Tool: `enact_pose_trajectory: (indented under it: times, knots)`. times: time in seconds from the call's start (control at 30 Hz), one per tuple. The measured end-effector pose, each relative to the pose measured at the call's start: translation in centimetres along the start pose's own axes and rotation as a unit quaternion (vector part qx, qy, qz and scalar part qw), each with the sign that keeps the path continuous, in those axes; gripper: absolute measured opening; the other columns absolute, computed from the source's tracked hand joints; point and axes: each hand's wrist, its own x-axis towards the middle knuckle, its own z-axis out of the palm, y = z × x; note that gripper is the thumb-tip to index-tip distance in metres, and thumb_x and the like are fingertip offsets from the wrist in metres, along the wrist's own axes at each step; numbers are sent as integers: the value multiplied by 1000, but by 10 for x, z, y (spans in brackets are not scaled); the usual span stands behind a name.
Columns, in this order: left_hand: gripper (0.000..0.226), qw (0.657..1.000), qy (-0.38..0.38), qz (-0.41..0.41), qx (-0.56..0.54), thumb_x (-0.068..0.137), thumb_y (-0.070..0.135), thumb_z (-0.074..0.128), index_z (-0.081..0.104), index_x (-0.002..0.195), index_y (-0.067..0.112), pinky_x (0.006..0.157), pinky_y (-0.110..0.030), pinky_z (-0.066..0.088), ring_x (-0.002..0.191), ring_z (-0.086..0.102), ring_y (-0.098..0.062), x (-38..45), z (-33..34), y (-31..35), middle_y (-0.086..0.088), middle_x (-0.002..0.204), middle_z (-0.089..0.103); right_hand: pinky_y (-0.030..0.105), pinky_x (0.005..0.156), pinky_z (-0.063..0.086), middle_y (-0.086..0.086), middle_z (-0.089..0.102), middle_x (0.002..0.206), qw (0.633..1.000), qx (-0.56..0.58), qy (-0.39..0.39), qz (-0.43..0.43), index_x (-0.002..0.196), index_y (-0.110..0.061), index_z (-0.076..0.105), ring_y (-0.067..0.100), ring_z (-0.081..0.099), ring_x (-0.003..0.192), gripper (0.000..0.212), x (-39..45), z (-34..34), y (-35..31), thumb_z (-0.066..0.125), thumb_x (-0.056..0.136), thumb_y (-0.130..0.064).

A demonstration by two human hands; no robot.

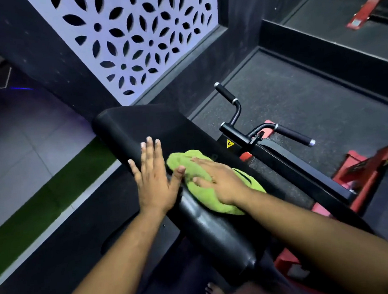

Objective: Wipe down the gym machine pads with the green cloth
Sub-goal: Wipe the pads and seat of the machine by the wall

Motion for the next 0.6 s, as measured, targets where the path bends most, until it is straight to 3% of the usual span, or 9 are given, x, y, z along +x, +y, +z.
enact_pose_trajectory:
  times: [0.1,0.17,0.23,0.3,0.4,0.47,0.6]
  knots:
    - [106,996,-60,4,68,86,88,2,5,163,16,123,-57,-13,156,-15,-13,23,-7,-8,1,171,-8,37,120,30,-1,41,160,991,-4,6,134,152,-18,46,21,44,145,59,16,-20,64,60,100,-43]
    - [107,990,-92,-3,103,83,90,0,4,164,20,124,-58,-11,156,-14,-12,32,-5,-9,3,171,-6,42,118,32,-6,37,163,977,-38,4,211,156,-24,40,20,41,147,62,37,-26,77,54,101,-50]
    - [106,988,-97,-3,117,83,91,2,6,164,23,124,-59,-8,157,-10,-12,33,-3,-8,4,171,-3,40,115,35,-8,41,161,981,-69,17,183,156,-31,39,18,41,146,65,61,-22,62,45,97,-60]
    - [104,987,-97,1,128,85,90,3,7,164,22,124,-60,-6,157,-7,-14,34,-2,-9,3,171,-1,39,113,37,-7,46,157,993,-61,21,101,154,-32,42,16,43,144,78,90,-16,34,31,85,-67]
    - [103,985,-101,3,137,86,89,3,8,163,21,124,-60,-6,158,-6,-14,35,-1,-9,4,171,0,42,112,33,-9,46,158,998,-53,0,32,153,-32,42,15,41,145,71,143,-12,2,36,90,-62]
    - [102,985,-105,6,138,87,89,3,7,163,21,124,-59,-6,158,-6,-13,36,0,-11,5,171,0,46,112,29,-7,44,159,997,-54,-17,45,155,-32,40,18,40,145,60,176,-12,-4,43,100,-55]
    - [101,984,-111,11,136,88,87,4,11,163,20,124,-61,-5,158,-5,-14,36,-2,-10,5,171,2,51,117,22,-4,36,164,987,-59,-53,141,158,-27,33,21,34,150,68,190,-26,20,39,102,-63]
